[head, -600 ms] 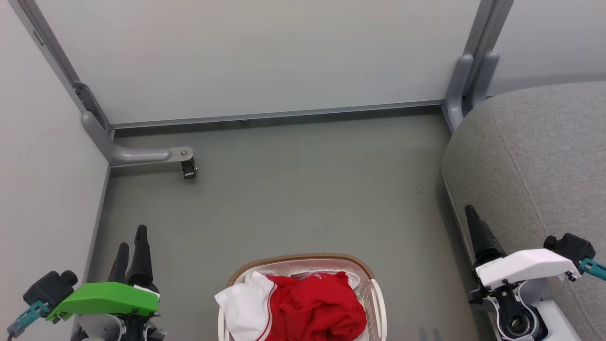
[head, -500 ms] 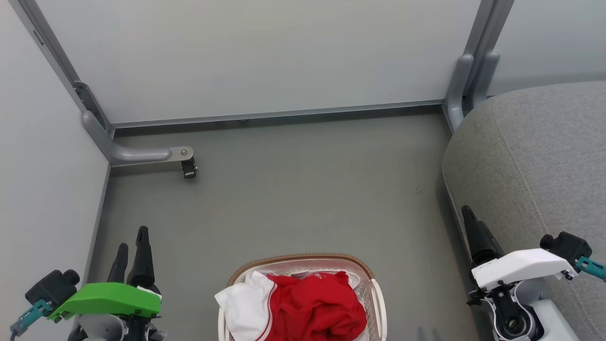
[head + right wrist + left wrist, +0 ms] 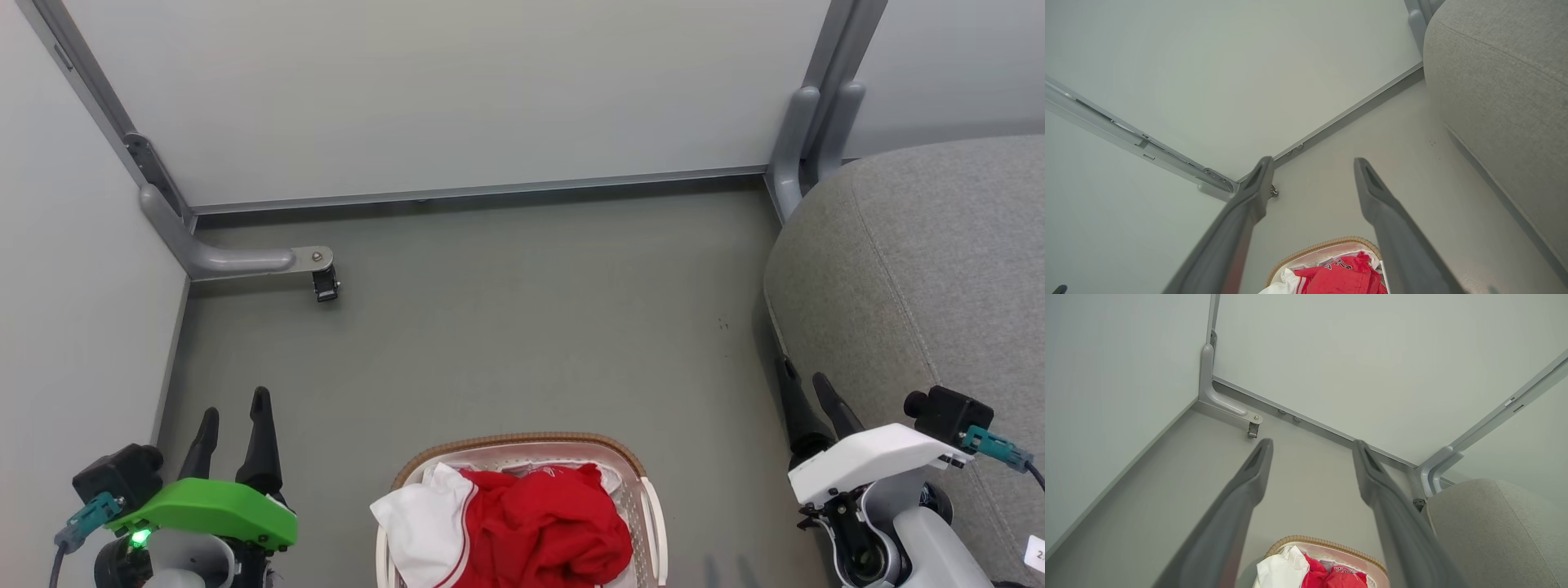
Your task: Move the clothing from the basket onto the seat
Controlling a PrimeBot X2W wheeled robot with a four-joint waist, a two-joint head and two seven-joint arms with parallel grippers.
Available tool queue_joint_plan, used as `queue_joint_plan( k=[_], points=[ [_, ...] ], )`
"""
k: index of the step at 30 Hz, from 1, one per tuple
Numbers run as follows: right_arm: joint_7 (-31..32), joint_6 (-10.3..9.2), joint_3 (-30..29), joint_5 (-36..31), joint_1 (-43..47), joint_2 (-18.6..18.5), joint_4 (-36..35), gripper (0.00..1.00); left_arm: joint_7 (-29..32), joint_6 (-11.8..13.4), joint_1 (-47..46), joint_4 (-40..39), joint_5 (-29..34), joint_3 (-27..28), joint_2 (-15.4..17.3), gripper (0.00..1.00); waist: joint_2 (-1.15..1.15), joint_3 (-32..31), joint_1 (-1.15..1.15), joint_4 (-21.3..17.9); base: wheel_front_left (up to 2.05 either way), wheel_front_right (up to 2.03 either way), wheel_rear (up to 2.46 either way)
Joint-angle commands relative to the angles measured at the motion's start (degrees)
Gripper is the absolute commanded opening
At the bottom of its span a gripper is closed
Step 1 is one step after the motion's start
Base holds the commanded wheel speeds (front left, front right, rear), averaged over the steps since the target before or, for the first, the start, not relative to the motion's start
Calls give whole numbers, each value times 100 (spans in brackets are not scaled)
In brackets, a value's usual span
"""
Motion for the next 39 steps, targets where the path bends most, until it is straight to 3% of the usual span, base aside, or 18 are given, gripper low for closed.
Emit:
queue_joint_plan(
  k=[1,26,39],
  points=[
    [-63,1,37,-194,-159,-59,-3,100,-63,56,-166,-25,219,-49,87,100,0,1,0,-1,0,0,0],
    [-438,1,90,-1870,-277,-85,419,100,-434,294,-193,128,1645,-571,309,100,0,56,0,64,0,0,0],
    [-598,2,-108,-2640,-220,-19,598,100,-595,333,-65,118,2148,-462,215,100,0,73,0,76,0,0,0]
  ],
)
